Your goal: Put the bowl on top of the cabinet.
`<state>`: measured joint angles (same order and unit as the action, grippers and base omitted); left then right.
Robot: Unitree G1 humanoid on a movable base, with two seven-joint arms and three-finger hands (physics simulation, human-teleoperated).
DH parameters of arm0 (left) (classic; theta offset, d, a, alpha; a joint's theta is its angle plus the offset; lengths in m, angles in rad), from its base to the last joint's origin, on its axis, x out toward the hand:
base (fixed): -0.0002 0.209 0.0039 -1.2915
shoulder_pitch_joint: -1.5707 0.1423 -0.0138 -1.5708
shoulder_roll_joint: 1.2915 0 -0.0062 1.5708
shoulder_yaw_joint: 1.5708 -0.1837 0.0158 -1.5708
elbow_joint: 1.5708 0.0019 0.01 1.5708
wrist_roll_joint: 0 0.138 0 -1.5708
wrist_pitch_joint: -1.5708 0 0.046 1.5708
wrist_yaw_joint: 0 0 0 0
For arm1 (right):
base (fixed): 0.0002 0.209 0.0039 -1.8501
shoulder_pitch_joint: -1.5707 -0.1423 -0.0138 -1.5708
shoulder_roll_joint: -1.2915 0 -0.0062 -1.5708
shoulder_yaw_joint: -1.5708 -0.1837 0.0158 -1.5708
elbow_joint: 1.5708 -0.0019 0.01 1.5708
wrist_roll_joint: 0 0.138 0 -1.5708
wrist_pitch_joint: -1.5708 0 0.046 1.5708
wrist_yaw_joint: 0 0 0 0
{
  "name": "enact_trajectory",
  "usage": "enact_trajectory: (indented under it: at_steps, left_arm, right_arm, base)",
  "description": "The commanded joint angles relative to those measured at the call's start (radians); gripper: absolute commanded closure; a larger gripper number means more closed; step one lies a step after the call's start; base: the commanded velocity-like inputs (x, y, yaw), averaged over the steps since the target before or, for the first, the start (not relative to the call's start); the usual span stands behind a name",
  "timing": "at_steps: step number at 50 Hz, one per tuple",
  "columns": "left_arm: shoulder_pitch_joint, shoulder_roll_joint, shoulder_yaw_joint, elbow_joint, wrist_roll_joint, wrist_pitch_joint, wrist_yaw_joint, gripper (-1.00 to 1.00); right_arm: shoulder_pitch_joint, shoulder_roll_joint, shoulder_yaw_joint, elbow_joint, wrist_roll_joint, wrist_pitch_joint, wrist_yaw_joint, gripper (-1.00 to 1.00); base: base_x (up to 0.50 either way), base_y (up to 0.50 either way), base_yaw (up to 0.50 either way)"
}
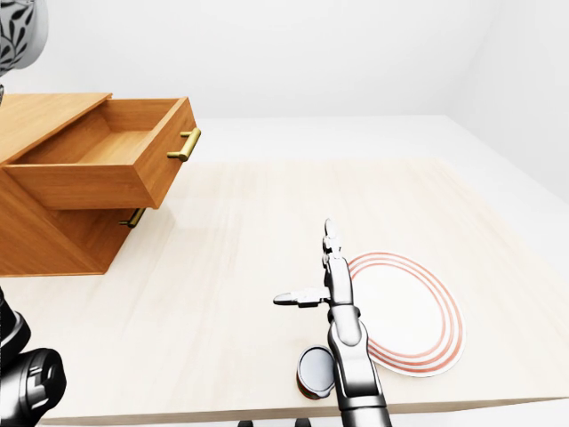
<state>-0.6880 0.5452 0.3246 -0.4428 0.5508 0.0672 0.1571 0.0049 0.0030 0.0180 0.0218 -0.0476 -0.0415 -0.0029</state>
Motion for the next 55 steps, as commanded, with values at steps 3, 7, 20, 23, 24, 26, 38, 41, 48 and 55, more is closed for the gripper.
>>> enact_trajectory:
  at_steps: [3,7,20,23,24,26,38,41,48,55]
  left_arm:
    - [-0.054,0.146,0.057,0.153,-0.081,-0.008,0.08,0.9]
    - [-0.054,0.177,0.069,0.212,-0.081,-0.03,0.097,0.89]
    - [-0.086,0.283,0.074,0.428,-0.069,-0.095,0.197,0.89]
    - [-0.11,0.307,0.067,0.536,-0.063,-0.134,0.235,0.88]
    - [-0.114,0.318,0.065,0.561,-0.054,-0.144,0.25,0.89]
    - [-0.127,0.336,0.064,0.615,-0.058,-0.154,0.265,0.89]
    - [-0.213,0.44,0.019,0.988,-0.033,-0.154,0.366,0.9]
    - [-0.238,0.444,-0.007,1.096,0.007,-0.154,0.366,0.89]
    - [-0.337,0.436,-0.073,1.352,0.092,-0.154,0.366,0.89]
    - [-0.404,0.442,-0.109,1.527,0.129,-0.154,0.366,0.89]
  right_arm:
    - [0.0,0.0,0.002,0.003,-0.001,-0.002,0.0,-1.0]
    - [0.0,0.001,0.003,0.01,-0.003,-0.009,0.0,-1.0]
    - [0.012,0.001,0.004,-0.017,0.0,0.001,0.002,-1.0]
    - [0.012,0.0,0.002,-0.015,0.002,-0.001,0.003,-1.0]
    - [0.011,0.0,0.002,-0.015,0.002,-0.001,0.003,-1.0]
    - [0.011,0.0,0.002,-0.015,0.002,-0.001,0.003,-1.0]
    - [0.007,-0.001,-0.002,0.002,0.006,-0.012,0.005,-1.0]
    - [0.012,-0.001,-0.002,-0.014,0.006,-0.001,0.005,-1.0]
    - [0.012,-0.003,-0.006,-0.017,0.011,0.0,0.007,-1.0]
    - [0.009,-0.003,-0.007,-0.012,0.012,-0.002,0.008,-1.0]
  base:
    - [0.0,0.0,0.0]
    - [0.0,0.0,0.0]
    - [0.0,0.0,0.0]
    - [0.0,0.0,0.0]
    - [0.0,0.0,0.0]
    - [0.0,0.0,0.0]
    - [0.0,0.0,0.0]
    - [0.0,0.0,0.0]
    - [0.0,0.0,0.0]
    - [0.0,0.0,0.0]
